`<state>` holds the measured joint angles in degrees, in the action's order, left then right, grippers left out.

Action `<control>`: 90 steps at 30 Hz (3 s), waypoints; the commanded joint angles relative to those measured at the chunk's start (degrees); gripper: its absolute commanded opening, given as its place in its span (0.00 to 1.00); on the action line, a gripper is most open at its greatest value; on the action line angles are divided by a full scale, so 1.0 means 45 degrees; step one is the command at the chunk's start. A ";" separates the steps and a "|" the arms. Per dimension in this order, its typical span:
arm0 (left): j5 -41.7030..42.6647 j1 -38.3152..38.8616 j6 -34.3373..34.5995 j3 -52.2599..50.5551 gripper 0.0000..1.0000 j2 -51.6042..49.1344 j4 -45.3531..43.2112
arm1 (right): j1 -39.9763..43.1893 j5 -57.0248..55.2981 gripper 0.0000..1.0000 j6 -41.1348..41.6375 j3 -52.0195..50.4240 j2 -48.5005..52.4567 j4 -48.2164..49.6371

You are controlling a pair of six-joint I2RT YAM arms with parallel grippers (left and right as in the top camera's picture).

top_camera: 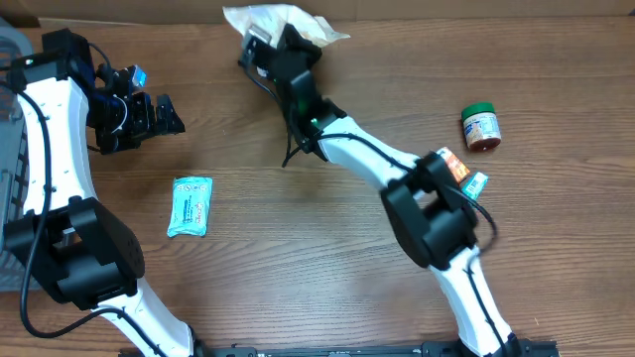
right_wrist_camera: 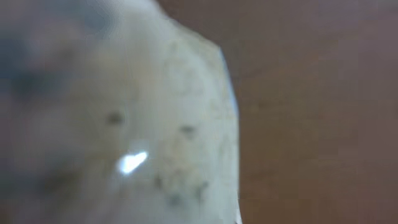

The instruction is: Scan the item barcode

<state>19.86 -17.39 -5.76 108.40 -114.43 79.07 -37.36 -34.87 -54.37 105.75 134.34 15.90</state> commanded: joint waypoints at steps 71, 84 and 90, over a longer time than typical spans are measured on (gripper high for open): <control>0.0005 -0.0039 0.0044 0.0219 1.00 0.0311 -0.0010 | 0.4401 1.3197 0.85 1.5926 -0.2050 -0.5275 -1.7282; 0.0316 -0.0034 0.0534 0.0214 0.99 0.0311 -0.1515 | 0.2229 1.2050 0.96 1.7792 -0.3099 -0.5081 -1.4688; 0.0495 -0.0039 0.2210 0.0209 1.00 0.0311 -0.1423 | 0.2220 1.2041 0.99 1.7743 -0.3099 -0.5081 -1.4688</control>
<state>20.82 -17.39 -1.15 108.42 -114.43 71.96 -27.35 20.38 24.97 92.27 111.46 -50.57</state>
